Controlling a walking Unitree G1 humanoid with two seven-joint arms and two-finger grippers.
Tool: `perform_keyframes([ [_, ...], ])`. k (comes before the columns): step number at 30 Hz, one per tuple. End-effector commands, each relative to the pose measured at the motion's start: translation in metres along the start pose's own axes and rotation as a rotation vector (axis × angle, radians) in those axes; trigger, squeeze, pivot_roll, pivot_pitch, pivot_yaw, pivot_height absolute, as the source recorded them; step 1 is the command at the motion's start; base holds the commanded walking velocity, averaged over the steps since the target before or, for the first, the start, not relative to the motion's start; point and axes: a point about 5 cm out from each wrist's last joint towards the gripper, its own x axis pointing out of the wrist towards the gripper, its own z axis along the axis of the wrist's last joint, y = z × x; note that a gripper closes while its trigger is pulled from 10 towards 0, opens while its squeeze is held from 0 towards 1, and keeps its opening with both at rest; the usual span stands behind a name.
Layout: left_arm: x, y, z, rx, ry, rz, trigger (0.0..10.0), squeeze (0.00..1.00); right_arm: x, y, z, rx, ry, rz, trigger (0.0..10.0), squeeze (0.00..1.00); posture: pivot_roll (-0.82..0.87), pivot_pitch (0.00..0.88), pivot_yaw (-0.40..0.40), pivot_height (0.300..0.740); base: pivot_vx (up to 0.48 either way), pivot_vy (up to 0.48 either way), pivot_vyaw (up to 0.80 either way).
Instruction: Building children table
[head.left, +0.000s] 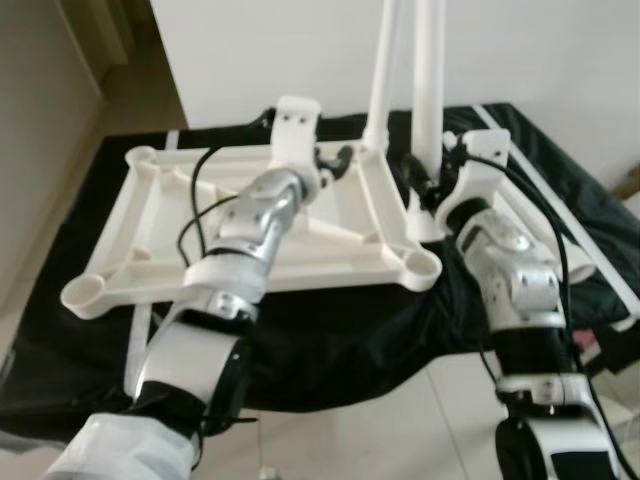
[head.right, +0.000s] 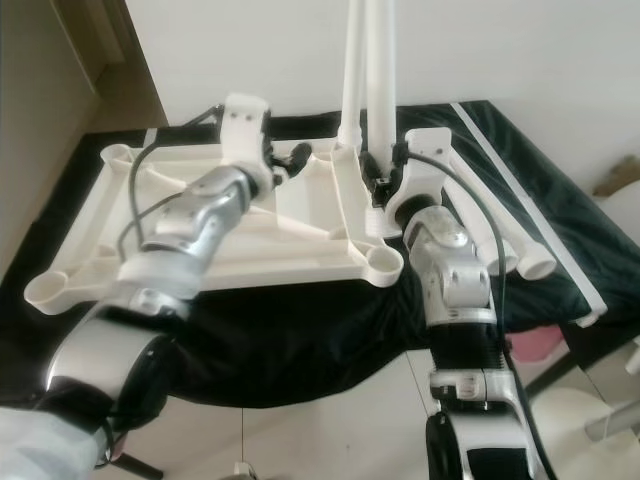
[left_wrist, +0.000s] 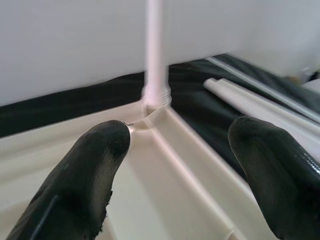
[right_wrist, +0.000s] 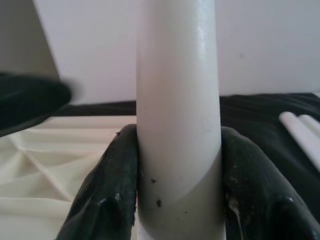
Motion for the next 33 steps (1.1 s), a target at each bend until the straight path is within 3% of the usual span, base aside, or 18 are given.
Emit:
perform_keyframes([
  [1,0.005,-0.007,0.008,0.008,-0.034,-0.027,10.0,0.00,-0.003,0.017,0.011,0.011,-0.083,0.065,10.0,0.00,-0.02,0.000,0.047,0.740,0.000,0.000,0.00],
  [4,0.008,-0.009,0.013,0.009,-0.043,-0.031,10.0,0.00,-0.006,0.027,0.012,0.030,-0.108,0.109,10.0,0.00,-0.01,0.000,0.048,0.740,0.000,0.000,0.00],
  [5,0.011,-0.014,0.019,0.001,-0.054,-0.053,10.0,0.00,-0.010,0.038,0.010,0.048,-0.120,0.171,10.0,0.00,-0.01,0.000,0.047,0.740,0.000,0.000,0.00],
  [10,0.016,-0.023,0.032,-0.009,-0.078,-0.105,10.0,0.00,-0.016,0.053,0.001,0.080,-0.110,0.253,10.0,0.00,-0.01,0.000,0.046,0.740,0.000,0.000,0.00],
  [15,0.017,-0.026,0.038,-0.040,-0.096,-0.139,10.0,0.00,-0.018,0.054,-0.004,0.097,-0.082,0.265,10.0,0.00,-0.01,0.000,0.047,0.740,0.000,0.000,0.00],
  [18,0.016,-0.041,0.052,-0.178,-0.169,-0.331,10.0,0.00,-0.021,0.048,-0.020,0.105,-0.015,0.230,10.0,0.00,-0.01,0.000,0.051,0.740,0.000,0.000,0.00],
  [22,0.014,-0.047,0.055,-0.244,-0.189,-0.413,10.0,0.00,-0.022,0.046,-0.025,0.102,-0.001,0.215,10.0,0.00,-0.01,0.000,0.051,0.740,0.000,0.000,0.00],
  [26,0.005,-0.059,0.060,-0.323,-0.235,-0.599,10.0,0.00,-0.022,0.045,-0.035,0.086,0.040,0.195,10.0,0.00,0.00,0.000,0.047,0.740,0.000,0.000,0.00],
  [31,0.004,-0.062,0.061,-0.309,-0.244,-0.619,10.0,0.00,-0.022,0.045,-0.036,0.088,0.043,0.192,10.0,0.00,0.00,0.000,0.046,0.740,0.000,0.000,0.00],
  [33,0.002,-0.073,0.054,-0.234,-0.243,-0.638,10.0,0.00,-0.018,0.044,-0.038,0.084,0.057,0.178,10.0,0.00,0.02,0.000,0.041,0.740,0.000,0.000,0.00],
])
